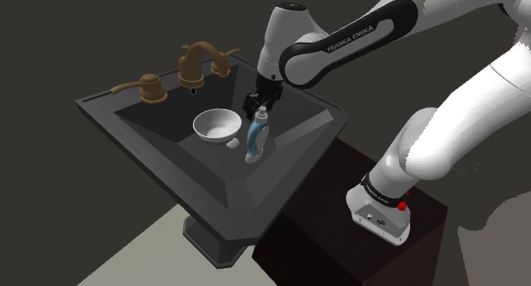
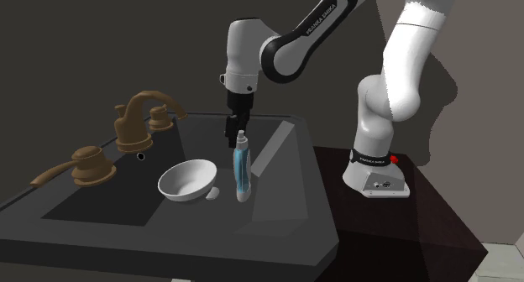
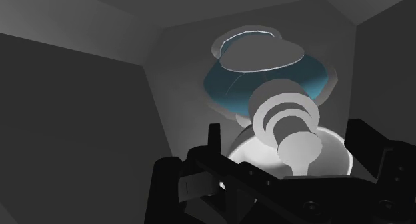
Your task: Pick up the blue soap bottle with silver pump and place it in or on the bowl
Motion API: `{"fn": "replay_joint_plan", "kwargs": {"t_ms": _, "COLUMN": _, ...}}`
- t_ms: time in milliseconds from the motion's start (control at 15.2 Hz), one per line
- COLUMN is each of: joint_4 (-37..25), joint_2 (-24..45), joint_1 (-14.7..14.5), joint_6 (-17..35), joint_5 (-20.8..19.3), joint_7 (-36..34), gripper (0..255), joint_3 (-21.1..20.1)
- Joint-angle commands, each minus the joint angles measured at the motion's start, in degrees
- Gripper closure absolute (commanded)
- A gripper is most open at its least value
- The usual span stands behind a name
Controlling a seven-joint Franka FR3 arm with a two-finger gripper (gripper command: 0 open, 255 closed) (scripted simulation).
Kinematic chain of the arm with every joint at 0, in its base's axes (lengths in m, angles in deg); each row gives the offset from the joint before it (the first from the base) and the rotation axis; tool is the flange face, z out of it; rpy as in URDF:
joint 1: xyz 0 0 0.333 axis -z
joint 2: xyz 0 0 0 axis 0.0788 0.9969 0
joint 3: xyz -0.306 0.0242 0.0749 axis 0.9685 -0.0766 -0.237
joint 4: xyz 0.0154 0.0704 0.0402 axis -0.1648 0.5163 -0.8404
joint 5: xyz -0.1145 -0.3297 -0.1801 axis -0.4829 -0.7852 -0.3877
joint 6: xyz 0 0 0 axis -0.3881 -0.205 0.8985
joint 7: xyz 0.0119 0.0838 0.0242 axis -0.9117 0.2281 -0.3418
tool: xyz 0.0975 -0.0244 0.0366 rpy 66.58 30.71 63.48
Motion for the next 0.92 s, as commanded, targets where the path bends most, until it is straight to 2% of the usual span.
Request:
{"fn": "replay_joint_plan", "kwargs": {"t_ms": 0, "joint_4": 0.0, "joint_2": 0.0, "joint_1": 0.0, "joint_6": 0.0, "joint_5": 0.0, "joint_7": 0.0, "gripper": 0, "joint_3": 0.0}}
{"fn": "replay_joint_plan", "kwargs": {"t_ms": 66, "joint_4": 0.0, "joint_2": 0.0, "joint_1": 0.0, "joint_6": 0.0, "joint_5": 0.0, "joint_7": 0.0, "gripper": 255, "joint_3": 0.0}}
{"fn": "replay_joint_plan", "kwargs": {"t_ms": 660, "joint_4": 0.0, "joint_2": 0.0, "joint_1": 0.0, "joint_6": 0.0, "joint_5": 0.0, "joint_7": 0.0, "gripper": 255, "joint_3": 0.0}}
{"fn": "replay_joint_plan", "kwargs": {"t_ms": 858, "joint_4": -1.1, "joint_2": -1.6, "joint_1": -0.1, "joint_6": -2.6, "joint_5": 0.4, "joint_7": 0.4, "gripper": 255, "joint_3": 0.2}}
